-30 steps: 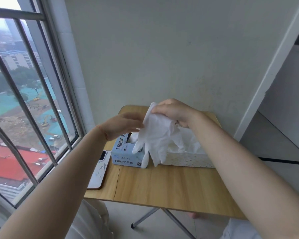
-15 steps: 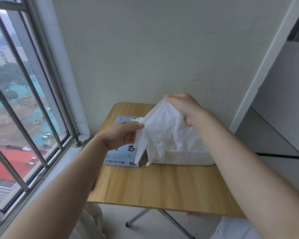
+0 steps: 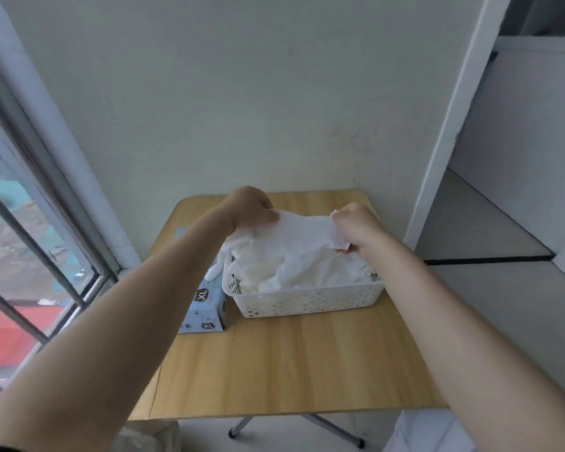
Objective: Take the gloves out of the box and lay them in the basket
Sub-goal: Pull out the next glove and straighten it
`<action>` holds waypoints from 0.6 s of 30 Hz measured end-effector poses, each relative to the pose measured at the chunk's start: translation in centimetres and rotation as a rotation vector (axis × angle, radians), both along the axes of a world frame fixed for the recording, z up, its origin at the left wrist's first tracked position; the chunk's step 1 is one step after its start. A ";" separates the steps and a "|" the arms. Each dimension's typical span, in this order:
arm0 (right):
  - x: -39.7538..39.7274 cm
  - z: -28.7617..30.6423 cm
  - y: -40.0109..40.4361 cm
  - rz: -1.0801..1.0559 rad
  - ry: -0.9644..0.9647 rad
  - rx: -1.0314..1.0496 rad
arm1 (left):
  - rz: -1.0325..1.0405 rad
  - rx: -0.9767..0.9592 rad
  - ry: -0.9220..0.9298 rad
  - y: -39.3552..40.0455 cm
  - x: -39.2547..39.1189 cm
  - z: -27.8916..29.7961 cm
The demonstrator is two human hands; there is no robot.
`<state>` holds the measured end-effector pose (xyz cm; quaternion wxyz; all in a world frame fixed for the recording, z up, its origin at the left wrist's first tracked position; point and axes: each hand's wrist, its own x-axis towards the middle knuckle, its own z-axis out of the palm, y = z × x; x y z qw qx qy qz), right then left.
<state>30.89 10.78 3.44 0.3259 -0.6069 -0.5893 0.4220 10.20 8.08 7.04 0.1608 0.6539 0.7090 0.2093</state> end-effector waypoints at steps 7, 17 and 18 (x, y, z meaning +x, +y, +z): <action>1.8 -3.0 0.6 0.004 -0.711 0.338 | -0.012 0.044 0.471 2.3 2.3 -3.7; 1.3 -3.3 -0.4 0.110 -1.114 0.540 | -0.292 -0.127 0.581 -1.9 4.2 -6.1; 1.2 -3.3 -0.4 0.106 -1.131 0.553 | -0.266 -0.170 0.575 -2.0 4.0 -6.5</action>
